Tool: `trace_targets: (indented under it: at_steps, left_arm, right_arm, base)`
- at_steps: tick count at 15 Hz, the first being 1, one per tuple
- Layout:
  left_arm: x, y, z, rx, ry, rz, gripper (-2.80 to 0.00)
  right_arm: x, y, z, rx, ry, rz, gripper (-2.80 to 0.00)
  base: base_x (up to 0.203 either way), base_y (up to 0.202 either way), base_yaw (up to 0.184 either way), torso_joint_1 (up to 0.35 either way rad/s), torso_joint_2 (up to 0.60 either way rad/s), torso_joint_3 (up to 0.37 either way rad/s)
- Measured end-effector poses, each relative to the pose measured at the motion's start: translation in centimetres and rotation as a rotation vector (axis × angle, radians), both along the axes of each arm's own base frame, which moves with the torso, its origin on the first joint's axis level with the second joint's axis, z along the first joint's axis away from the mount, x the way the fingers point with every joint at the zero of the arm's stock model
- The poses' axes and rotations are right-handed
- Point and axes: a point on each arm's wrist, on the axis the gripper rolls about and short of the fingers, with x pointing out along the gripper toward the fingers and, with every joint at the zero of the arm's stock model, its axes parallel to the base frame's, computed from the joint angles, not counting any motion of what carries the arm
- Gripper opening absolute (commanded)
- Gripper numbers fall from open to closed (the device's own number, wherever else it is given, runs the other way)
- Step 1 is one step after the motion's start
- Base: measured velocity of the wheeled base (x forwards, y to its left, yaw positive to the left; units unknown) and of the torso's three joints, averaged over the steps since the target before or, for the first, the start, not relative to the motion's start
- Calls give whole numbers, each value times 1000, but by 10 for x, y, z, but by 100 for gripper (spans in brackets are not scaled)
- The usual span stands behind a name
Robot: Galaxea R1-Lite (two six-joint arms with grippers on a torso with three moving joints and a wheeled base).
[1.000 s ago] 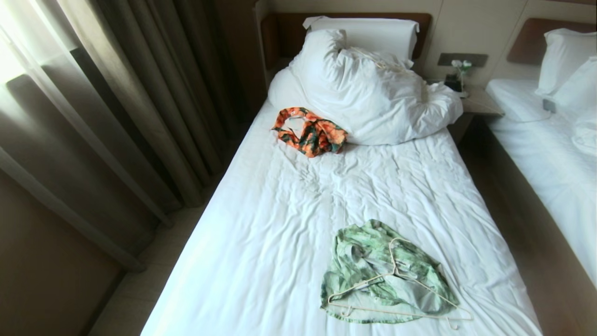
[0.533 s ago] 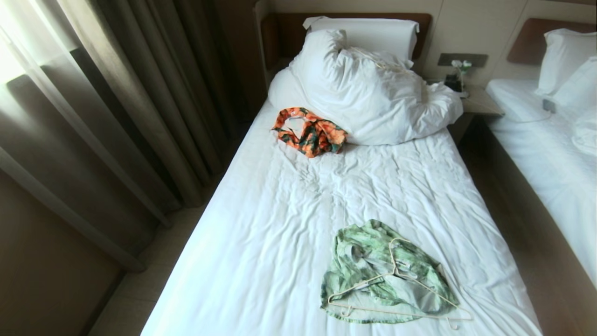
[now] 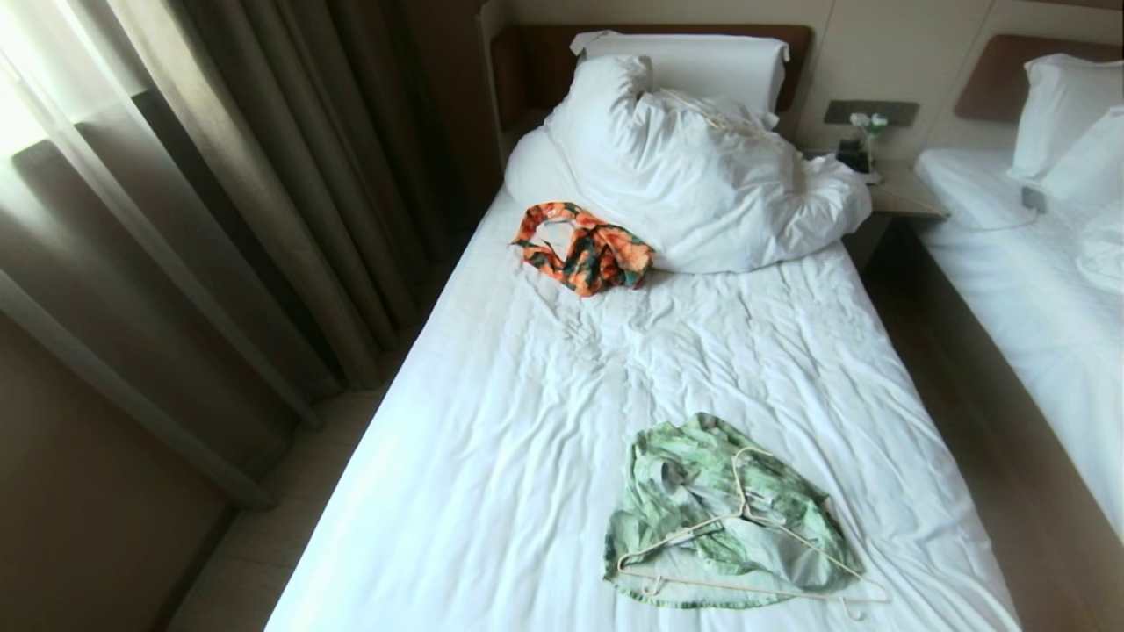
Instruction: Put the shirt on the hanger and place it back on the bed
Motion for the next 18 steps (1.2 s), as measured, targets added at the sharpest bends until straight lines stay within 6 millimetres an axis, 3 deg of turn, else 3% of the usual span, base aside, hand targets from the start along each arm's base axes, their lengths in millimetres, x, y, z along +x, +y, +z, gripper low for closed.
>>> trace_targets:
  at_steps: [9, 14, 18]
  left_arm:
    - [-4, -2, -39, 78, 68, -96, -280]
    - [-5, -3, -50, 93, 123, -146, -280]
    - [-5, -3, -50, 92, 122, -148, -280]
  right_arm:
    - [-10, 6, -45, -10, -126, 227, -280]
    - [0, 8, -82, -21, -60, 303, -280]
    - [4, 9, -92, -47, -46, 342, -280]
  base:
    - [0, 0, 0, 0, 0, 0]
    - [0, 0, 0, 0, 0, 0]
    - [0, 0, 0, 0, 0, 0]
